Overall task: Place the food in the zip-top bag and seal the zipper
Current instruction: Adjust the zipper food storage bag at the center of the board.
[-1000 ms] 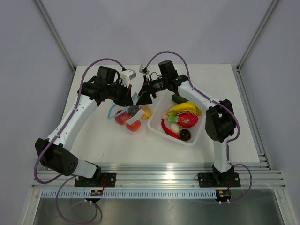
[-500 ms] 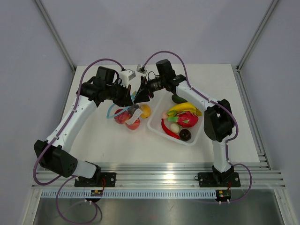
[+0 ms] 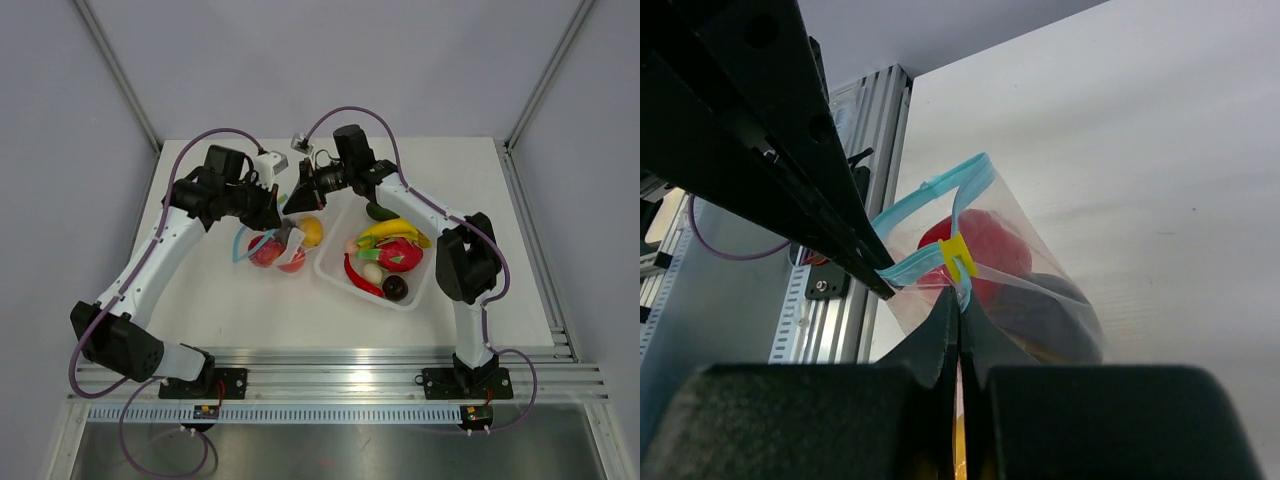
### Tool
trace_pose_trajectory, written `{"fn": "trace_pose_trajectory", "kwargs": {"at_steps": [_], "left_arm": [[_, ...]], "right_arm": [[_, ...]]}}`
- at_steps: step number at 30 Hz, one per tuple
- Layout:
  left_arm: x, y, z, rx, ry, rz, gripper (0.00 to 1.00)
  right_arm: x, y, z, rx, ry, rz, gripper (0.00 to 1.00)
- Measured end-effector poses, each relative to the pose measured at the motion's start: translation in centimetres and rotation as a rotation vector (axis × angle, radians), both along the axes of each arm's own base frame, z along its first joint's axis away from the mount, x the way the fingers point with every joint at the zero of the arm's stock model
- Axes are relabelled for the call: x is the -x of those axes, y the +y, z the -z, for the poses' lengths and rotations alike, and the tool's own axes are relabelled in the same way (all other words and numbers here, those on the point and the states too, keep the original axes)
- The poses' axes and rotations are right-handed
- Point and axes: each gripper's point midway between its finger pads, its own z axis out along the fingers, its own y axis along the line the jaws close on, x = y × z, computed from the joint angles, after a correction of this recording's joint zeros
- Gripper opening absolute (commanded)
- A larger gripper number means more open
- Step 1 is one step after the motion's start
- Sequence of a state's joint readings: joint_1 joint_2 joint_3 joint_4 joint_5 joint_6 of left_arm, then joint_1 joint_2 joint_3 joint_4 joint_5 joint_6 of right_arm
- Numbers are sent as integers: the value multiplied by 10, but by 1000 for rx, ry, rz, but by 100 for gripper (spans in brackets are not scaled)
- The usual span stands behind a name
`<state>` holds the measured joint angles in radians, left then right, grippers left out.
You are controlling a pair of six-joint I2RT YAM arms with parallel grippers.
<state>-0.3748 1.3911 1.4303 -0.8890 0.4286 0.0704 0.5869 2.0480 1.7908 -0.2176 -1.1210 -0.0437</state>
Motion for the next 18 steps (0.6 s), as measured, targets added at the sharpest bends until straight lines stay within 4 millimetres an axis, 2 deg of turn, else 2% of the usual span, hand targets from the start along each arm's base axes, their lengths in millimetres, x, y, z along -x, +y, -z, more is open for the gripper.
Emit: {"fn": "trace_pose_trajectory", "kwargs": {"at_steps": [3,4,5,8,9,11,13,15,16,17,18], "left_arm": [[0,0,-1,0,-4,-2,0],[0,1,-1,-3,-5,-5,3],[0,2,-1,-6,-6,-9,34],[-2,6,-3,-22,-11,-38,71],[-4,8,-5,-26,-14,-58,87],[-7,12,-13,-27,-33,-87,96],[-11,18,-23,-17,-66,-123,94],[-15,23,-36,1,-111,-157,87],[-18,25,-45,18,-146,-173,76],[-19,26,-52,33,-171,-181,70],[-22,25,-61,51,-215,-182,57]], "right_arm": [[0,0,-1,-2,-3,1,0],[0,0,-1,-2,-2,2,0],[0,0,-1,-2,-2,3,0],[0,-1,1,1,-5,13,0],[0,-1,2,4,-3,17,0],[1,-2,4,6,-3,24,0],[1,-3,5,8,-2,30,0],[3,-4,4,7,-1,31,0],[3,-4,4,4,-3,31,0],[4,-5,3,2,-5,31,0],[4,-5,1,-1,-8,30,0]]}}
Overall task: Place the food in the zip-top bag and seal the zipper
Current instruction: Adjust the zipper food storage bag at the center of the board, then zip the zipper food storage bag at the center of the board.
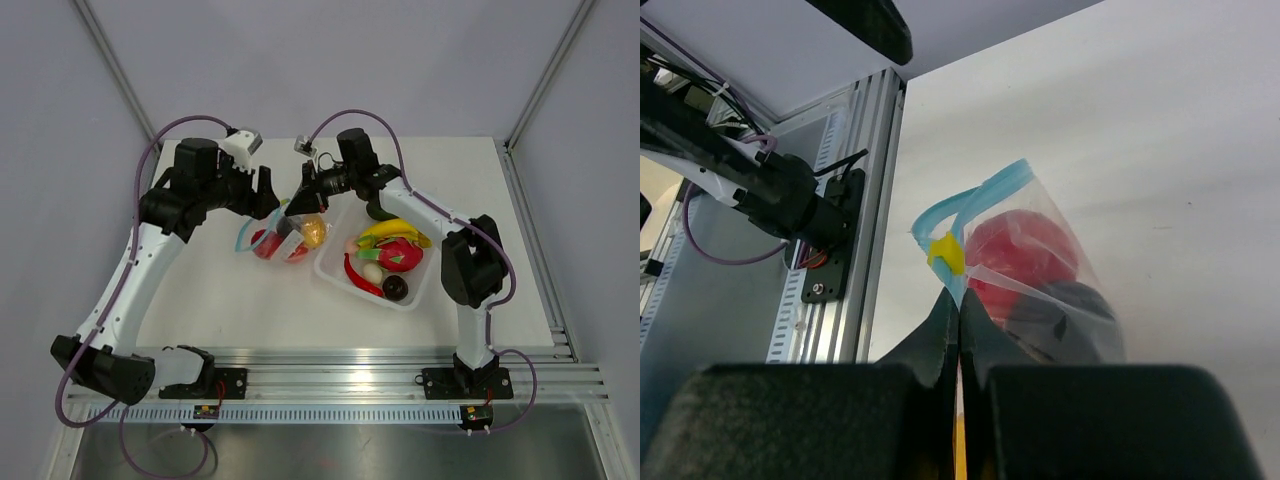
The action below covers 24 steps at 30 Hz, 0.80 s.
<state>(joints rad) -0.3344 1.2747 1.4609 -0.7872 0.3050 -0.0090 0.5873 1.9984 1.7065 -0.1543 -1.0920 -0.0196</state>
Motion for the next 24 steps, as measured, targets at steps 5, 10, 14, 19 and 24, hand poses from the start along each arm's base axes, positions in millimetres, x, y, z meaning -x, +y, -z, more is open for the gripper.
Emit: {"fn": "trace_pose_trajectory", "kwargs": {"at_steps": [5,10,14,19,24], "left_arm": [[-5,-3,-10,28,-101,15,52],[-5,-11,-1,29,-117,87,58],[0,-21,1,41,-132,171,53],[0,-30,3,43,-156,255,49],[-2,-34,14,36,-137,288,47]], "right_arm": [[1,0,-3,-5,-4,-2,0],[2,0,-3,-8,-1,-10,0],[4,0,-4,-11,2,-19,0],[5,-1,-4,-12,7,-26,0],[8,-2,-3,-8,19,-35,0]]}}
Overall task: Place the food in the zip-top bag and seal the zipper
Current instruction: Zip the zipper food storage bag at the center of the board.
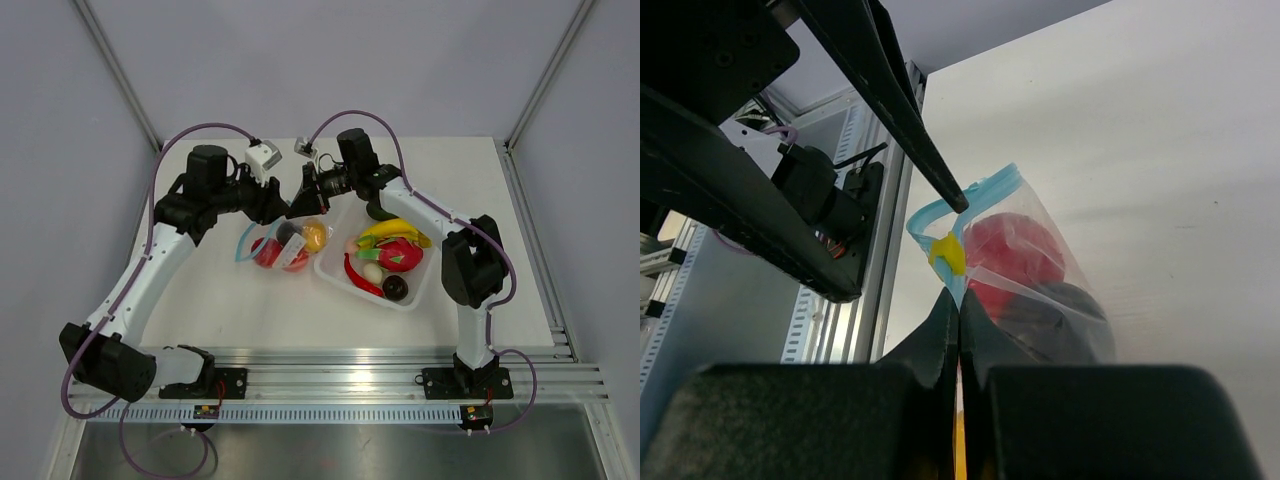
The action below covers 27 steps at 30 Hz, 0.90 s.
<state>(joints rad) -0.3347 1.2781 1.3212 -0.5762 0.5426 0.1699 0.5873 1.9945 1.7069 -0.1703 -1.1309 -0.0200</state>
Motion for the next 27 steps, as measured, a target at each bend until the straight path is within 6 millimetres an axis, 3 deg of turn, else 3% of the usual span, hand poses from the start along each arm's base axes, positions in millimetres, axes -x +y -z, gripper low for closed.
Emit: {"fn": "trace_pose_trajectory", "kwargs": {"at_steps": [16,20,25,27], "left_arm": [[-4,-5,18,-26,28,46,35],[-2,-7,19,-19,32,61,23],[0,-8,21,-17,37,71,0],[0,-8,22,-16,35,73,0]], "right_arm": [[9,-3,-2,2,15,-44,0],[10,-4,-2,5,16,-45,0],[10,-4,-2,9,21,-45,0],[10,-4,-2,11,25,-43,0]]}}
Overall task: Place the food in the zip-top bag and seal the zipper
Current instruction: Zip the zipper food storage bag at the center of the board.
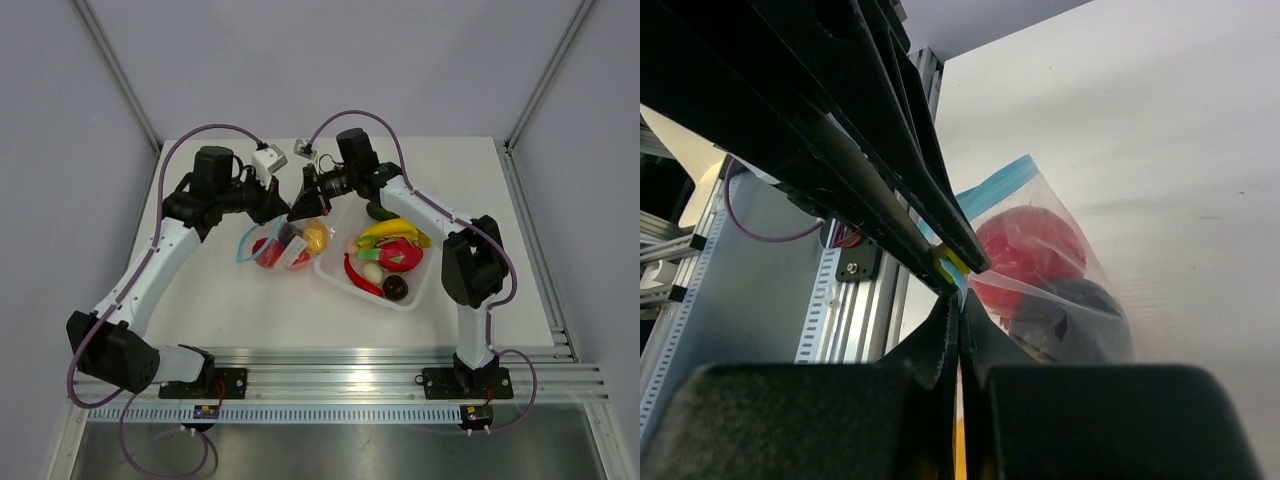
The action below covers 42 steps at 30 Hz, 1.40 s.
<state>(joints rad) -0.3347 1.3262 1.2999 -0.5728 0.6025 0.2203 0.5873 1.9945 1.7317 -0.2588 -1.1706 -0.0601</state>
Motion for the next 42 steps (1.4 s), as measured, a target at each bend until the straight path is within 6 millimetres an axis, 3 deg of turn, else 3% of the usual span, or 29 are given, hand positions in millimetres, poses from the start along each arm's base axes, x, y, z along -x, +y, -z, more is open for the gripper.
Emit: {"fn": "trace_pose_trajectory", "kwargs": {"at_steps": [11,17,30,39,42], "left_arm": [[-5,4,12,11,6,-19,0],[-12,8,3,52,-21,-24,0],[-17,13,4,58,-20,-43,0],[-17,26,31,46,42,-88,0],[-19,29,29,57,28,-100,0]], "right_arm": [[-15,5,12,-25,6,103,0],[-24,6,-3,-84,-16,164,0],[-56,-16,-43,-249,17,286,0],[-84,-41,-57,-293,33,378,0],[-90,-49,-59,-297,45,394,0]]}}
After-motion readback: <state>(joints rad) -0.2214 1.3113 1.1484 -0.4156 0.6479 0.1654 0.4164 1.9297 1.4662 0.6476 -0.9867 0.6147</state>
